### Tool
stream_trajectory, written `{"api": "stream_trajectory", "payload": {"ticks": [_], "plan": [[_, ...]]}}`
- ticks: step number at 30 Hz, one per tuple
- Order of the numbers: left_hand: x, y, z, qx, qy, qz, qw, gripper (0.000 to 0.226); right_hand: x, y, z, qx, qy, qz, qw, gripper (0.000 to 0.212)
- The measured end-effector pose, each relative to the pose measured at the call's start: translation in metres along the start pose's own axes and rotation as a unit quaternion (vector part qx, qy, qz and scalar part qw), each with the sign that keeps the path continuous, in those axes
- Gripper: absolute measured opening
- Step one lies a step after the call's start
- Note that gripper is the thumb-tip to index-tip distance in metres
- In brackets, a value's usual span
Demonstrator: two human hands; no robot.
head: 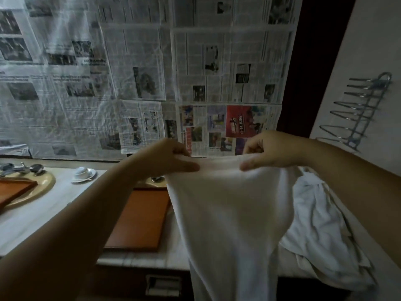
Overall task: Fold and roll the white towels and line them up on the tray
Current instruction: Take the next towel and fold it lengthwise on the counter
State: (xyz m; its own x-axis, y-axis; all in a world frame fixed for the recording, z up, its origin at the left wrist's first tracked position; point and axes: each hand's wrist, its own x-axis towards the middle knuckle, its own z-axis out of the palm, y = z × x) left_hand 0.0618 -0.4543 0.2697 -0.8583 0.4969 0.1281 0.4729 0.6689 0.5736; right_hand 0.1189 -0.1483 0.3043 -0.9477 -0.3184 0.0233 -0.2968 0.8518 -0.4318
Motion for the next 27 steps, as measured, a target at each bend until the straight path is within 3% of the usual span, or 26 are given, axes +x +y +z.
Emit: {"api": "stream_trajectory", "payload": {"ticks": [6, 10, 14, 18, 22, 27], "plan": [[0.008, -0.042, 0.02, 0.024, 0.031, 0.033, 0.999, 0.02, 0.001, 0.056, 0.017, -0.069, -0.134, 0.107, 0.983, 0.015], [0.021, -0.075, 0.035, 0.04, 0.034, 0.034, 0.998, 0.021, 0.007, 0.1, 0.026, -0.126, -0.16, 0.156, 0.966, 0.027], [0.039, -0.101, 0.045, 0.038, 0.037, 0.025, 0.998, 0.02, 0.016, 0.131, 0.031, -0.112, -0.167, 0.195, 0.96, 0.024], [0.06, -0.115, 0.05, 0.058, 0.011, 0.028, 0.998, 0.016, 0.029, 0.148, 0.037, -0.142, -0.156, 0.188, 0.959, 0.017], [0.09, -0.126, 0.063, 0.085, -0.045, 0.017, 0.995, 0.013, 0.04, 0.168, 0.043, -0.144, -0.197, 0.2, 0.949, 0.011], [0.118, -0.144, 0.067, 0.099, -0.12, 0.007, 0.988, 0.007, 0.051, 0.185, 0.04, -0.09, -0.214, 0.219, 0.948, 0.012]]}}
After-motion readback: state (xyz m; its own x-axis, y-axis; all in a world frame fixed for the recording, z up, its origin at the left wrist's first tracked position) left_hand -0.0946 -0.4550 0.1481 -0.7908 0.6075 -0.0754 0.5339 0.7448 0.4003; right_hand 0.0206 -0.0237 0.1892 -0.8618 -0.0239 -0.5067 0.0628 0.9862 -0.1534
